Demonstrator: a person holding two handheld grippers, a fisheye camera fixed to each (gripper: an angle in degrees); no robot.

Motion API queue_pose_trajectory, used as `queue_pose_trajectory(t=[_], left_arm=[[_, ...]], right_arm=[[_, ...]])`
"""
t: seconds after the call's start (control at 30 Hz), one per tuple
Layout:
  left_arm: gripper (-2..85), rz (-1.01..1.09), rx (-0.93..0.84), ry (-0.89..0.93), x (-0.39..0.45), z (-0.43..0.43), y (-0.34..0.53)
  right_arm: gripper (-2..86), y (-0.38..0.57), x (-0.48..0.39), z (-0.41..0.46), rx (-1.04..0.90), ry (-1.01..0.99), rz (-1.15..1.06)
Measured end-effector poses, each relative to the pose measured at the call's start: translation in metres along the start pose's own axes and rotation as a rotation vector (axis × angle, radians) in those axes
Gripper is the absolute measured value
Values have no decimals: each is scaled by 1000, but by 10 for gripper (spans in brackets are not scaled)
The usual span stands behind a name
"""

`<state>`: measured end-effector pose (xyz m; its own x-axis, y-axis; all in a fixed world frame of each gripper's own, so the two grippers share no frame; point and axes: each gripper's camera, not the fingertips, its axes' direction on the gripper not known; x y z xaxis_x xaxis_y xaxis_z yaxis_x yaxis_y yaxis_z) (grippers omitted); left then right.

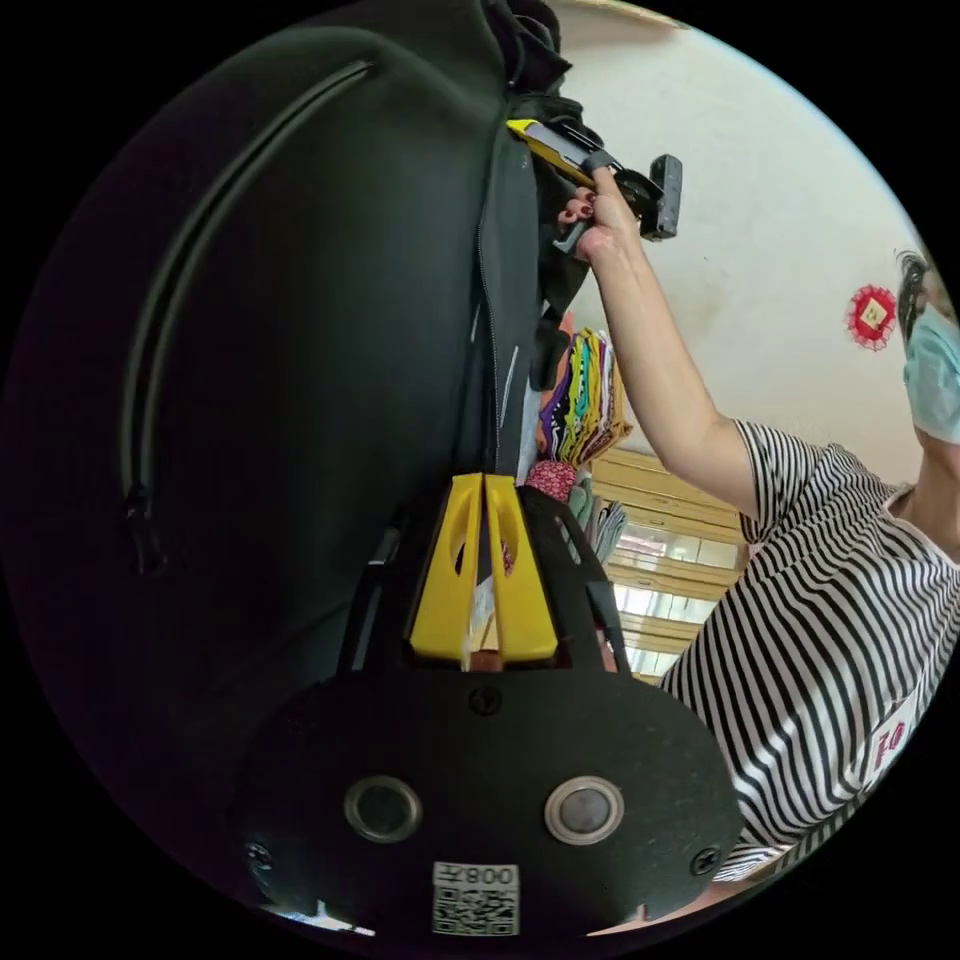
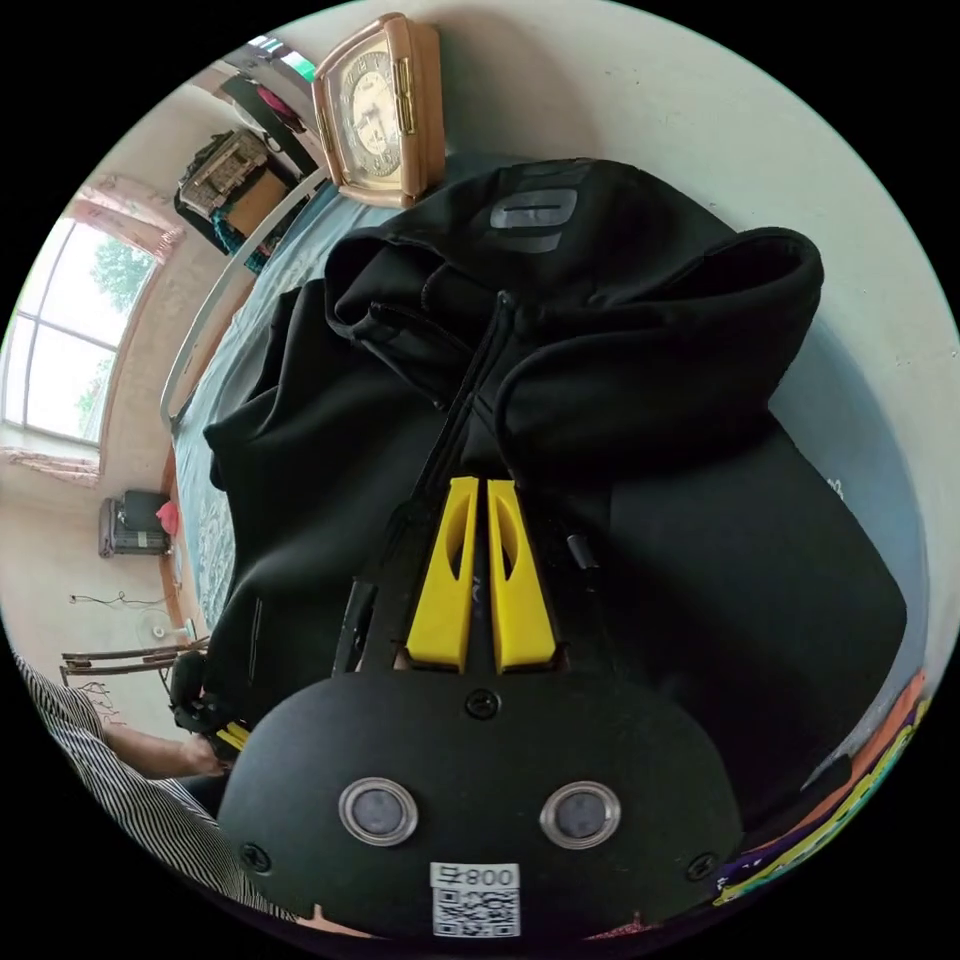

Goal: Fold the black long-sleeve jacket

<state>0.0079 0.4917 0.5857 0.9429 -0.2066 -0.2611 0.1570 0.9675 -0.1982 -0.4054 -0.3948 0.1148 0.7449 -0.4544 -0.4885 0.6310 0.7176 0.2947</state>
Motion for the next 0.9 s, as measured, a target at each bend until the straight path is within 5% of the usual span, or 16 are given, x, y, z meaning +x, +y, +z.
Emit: queue_pose_trajectory(t=[0.17, 0.4, 0.67, 0.9], left_arm=[[55, -49, 36, 112, -16, -6, 14], [65, -63, -94, 30, -10, 5, 19], [9, -3, -156, -145, 25, 17, 9], [9, -15, -195, -302, 42, 12, 1]], right_arm=[[28, 23, -4, 6, 29, 18, 45], [21, 93, -5, -6, 72, 3, 141], [5, 253, -48, 26, -207, -107, 215], [3, 294, -109, 66, -300, -254, 121]])
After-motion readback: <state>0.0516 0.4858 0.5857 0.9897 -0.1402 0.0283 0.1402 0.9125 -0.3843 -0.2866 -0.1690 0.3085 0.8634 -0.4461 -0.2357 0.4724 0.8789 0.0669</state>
